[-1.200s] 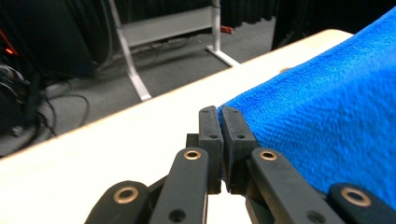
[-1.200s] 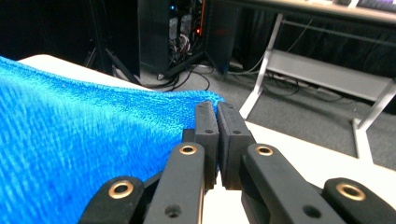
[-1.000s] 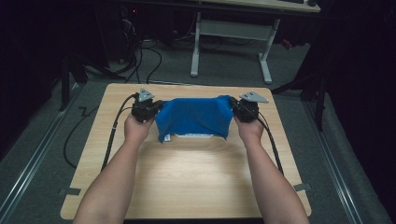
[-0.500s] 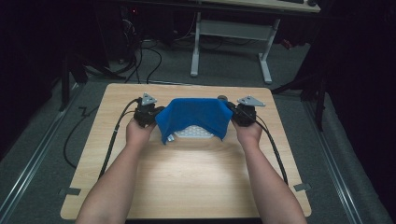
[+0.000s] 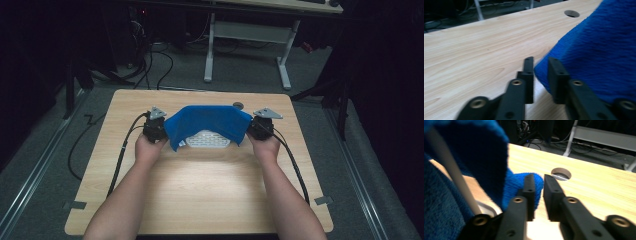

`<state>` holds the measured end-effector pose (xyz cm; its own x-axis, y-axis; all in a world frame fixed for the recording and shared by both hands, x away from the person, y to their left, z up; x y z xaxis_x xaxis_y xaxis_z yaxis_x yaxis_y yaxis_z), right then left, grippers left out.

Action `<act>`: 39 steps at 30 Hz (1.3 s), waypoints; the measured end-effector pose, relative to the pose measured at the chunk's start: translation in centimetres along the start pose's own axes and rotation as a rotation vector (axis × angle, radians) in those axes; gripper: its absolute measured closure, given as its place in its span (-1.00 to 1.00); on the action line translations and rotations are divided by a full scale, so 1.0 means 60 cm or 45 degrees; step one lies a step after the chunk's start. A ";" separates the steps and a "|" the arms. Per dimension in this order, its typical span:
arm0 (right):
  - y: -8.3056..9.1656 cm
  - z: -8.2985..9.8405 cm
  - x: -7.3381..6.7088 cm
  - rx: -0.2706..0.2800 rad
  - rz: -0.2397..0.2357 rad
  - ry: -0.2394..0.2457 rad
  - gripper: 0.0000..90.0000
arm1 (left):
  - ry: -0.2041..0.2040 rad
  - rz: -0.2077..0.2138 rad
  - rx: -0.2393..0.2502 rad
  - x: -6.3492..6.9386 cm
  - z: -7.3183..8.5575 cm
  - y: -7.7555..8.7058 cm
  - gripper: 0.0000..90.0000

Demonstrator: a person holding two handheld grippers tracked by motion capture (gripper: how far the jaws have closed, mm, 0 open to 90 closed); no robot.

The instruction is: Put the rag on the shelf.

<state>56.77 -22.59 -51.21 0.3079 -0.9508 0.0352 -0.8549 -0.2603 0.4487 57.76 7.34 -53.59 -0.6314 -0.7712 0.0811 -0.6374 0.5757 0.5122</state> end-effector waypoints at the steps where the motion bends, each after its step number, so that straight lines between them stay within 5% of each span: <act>1: 0.001 -0.002 0.002 0.007 0.001 -0.003 0.68 | 0.008 -0.011 0.006 -0.003 -0.002 0.003 0.58; 14: 0.027 -0.016 0.028 0.011 0.067 0.024 0.42 | 0.043 -0.061 0.028 -0.020 0.004 0.029 0.35; 24: 0.036 0.003 0.059 -0.016 0.134 0.008 0.36 | 0.040 -0.102 0.026 -0.031 0.016 0.042 0.34; 39: 0.080 0.020 0.069 0.014 0.127 0.020 0.30 | 0.041 -0.156 0.068 -0.028 0.032 0.090 0.27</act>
<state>53.42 -27.98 -49.96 0.2278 -0.9692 0.0932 -0.8860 -0.1666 0.4328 54.55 12.27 -52.61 -0.5332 -0.8446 0.0485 -0.7321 0.4894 0.4739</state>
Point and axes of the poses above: each handheld gripper's, and its own axes: y roughly backward along the jaws, z roughly out of its underside, x roughly to its right, the point moved 9 cm from there along -y, roughly forward along the jaws, and after that the axes turned 3 degrees about z, right-handed, at the moved point
